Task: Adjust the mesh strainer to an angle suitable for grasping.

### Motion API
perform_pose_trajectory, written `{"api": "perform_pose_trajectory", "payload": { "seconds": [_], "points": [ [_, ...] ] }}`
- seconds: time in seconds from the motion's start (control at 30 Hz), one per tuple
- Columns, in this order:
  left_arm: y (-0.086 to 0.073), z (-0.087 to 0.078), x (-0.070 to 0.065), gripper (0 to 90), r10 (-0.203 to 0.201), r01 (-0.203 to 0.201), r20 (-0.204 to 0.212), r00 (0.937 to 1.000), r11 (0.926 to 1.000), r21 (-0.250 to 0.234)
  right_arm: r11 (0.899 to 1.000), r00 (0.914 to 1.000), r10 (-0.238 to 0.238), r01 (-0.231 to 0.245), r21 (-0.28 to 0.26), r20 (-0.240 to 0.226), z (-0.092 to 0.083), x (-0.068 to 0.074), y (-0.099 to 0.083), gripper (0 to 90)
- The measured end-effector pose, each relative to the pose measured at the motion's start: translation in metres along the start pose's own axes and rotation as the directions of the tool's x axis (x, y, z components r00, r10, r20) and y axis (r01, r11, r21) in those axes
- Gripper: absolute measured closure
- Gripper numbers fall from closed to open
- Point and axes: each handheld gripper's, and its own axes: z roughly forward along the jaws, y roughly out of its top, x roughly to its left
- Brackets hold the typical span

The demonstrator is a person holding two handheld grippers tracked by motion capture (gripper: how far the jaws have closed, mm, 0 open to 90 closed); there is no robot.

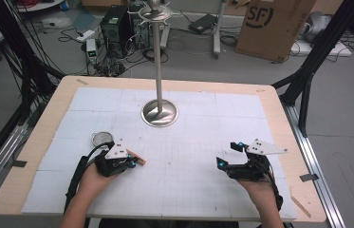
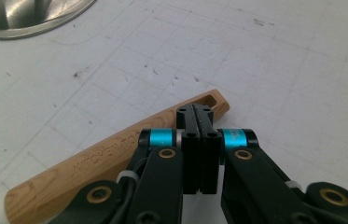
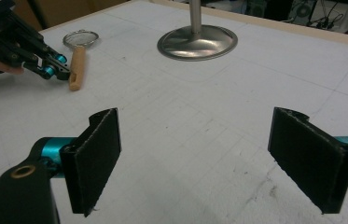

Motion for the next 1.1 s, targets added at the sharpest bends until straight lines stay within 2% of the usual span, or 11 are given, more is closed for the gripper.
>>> {"api": "perform_pose_trajectory", "payload": {
  "seconds": [0.37, 0.53, 0.57, 0.7, 0.83, 0.87, 0.93, 0.97, 1.0, 1.07, 1.1],
  "points": [
    [0.006, 0.009, 0.006, 89.8, -0.033, 0.033, -0.026, 0.9991, 0.9994, -0.008, 1.0, 1.0, -0.001, 0.001, 0.004, 0.0, 0.001, 0.0, 0.0, 16.3],
    [0.007, 0.002, 0.006, 89.8, -0.033, 0.032, -0.03, 0.999, 0.9992, -0.024, 1.0, 1.0, -0.002, 0.002, 0.008, -0.006, 0.003, 0.001, -0.001, 16.3],
    [0.007, -0.002, 0.007, 89.8, -0.049, 0.047, -0.032, 0.9983, 0.9977, -0.049, 1.0, 1.0, -0.005, 0.005, 0.008, -0.004, 0.003, 0.001, -0.001, 16.3],
    [0.007, -0.009, 0.012, 89.8, -0.061, 0.058, -0.054, 0.9967, 0.9964, -0.061, 1.0, 1.0, -0.004, 0.004, 0.011, -0.009, 0.003, 0.002, -0.001, 16.3],
    [0.008, -0.019, 0.021, 89.7, -0.079, 0.073, -0.091, 0.9927, 0.9947, -0.072, 1.0, 0.9999, -0.003, 0.003, 0.011, -0.011, 0.004, 0.002, -0.001, 16.3],
    [0.009, -0.022, 0.026, 89.7, -0.091, 0.082, -0.112, 0.9896, 0.9935, -0.078, 1.0, 0.9999, -0.003, 0.003, 0.011, -0.01, 0.004, 0.002, -0.001, 16.3],
    [0.01, -0.024, 0.029, 89.7, -0.098, 0.089, -0.117, 0.9882, 0.9927, -0.082, 1.0, 0.9999, -0.002, 0.002, 0.013, -0.012, 0.004, 0.002, -0.001, 16.3],
    [0.01, -0.025, 0.035, 89.7, -0.118, 0.109, -0.132, 0.9842, 0.9915, -0.071, 1.0, 0.9999, -0.001, 0.002, 0.015, -0.013, 0.004, 0.002, -0.001, 16.3],
    [0.01, -0.025, 0.038, 89.7, -0.115, 0.107, -0.15, 0.982, 0.9924, -0.061, 1.0, 0.9999, -0.002, 0.003, 0.015, -0.013, 0.005, 0.002, -0.001, 16.3],
    [0.009, -0.026, 0.044, 89.7, -0.138, 0.13, -0.168, 0.9761, 0.9898, -0.059, 1.0, 0.9999, -0.002, 0.002, 0.018, -0.015, 0.005, 0.002, -0.001, 16.3],
    [0.009, -0.026, 0.044, 89.6, -0.138, 0.13, -0.168, 0.9761, 0.9898, -0.059, 1.0, 0.9999, -0.002, 0.003, 0.019, -0.014, 0.005, 0.002, -0.001, 16.3]
  ]
}}
